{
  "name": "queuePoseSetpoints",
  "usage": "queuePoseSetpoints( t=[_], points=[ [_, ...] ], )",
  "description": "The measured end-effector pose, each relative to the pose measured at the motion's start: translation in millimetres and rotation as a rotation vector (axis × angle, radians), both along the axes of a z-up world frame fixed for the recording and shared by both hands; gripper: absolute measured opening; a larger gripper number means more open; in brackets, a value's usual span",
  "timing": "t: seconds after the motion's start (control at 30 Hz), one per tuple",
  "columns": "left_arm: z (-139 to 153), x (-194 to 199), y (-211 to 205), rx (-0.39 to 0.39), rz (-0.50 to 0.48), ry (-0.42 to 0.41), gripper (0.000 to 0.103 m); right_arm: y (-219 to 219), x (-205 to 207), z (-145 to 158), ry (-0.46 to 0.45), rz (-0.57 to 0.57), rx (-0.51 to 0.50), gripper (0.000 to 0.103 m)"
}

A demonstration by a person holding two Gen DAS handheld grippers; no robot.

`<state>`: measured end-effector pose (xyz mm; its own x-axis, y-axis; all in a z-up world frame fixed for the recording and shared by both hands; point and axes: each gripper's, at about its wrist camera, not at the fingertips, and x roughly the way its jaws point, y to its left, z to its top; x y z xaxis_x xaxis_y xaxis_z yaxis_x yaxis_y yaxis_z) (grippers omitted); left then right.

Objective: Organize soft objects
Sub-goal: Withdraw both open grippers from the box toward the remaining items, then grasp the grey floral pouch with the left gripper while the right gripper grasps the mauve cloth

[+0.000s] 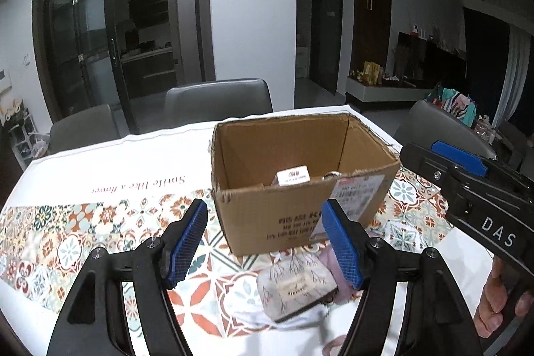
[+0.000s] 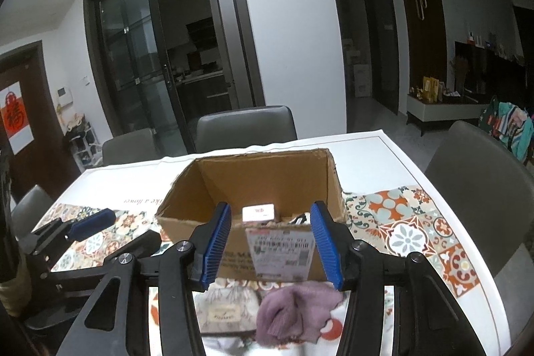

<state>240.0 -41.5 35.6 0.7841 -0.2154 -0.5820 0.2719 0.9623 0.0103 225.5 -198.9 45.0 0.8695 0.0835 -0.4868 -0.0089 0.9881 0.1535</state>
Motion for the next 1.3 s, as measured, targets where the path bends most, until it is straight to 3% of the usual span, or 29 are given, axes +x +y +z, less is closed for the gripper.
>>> queuePoseSetpoints(
  t=[0.63,1.3],
  points=[
    [-39,-37,16,-0.005,0.001,0.043,0.072,12,-25,-35,0.080,0.012,-0.017,0.051],
    [-100,-4,14,-0.016,-0.033,0.168,0.072,12,2,-99,0.219,-0.009,-0.011,0.051]
  ],
)
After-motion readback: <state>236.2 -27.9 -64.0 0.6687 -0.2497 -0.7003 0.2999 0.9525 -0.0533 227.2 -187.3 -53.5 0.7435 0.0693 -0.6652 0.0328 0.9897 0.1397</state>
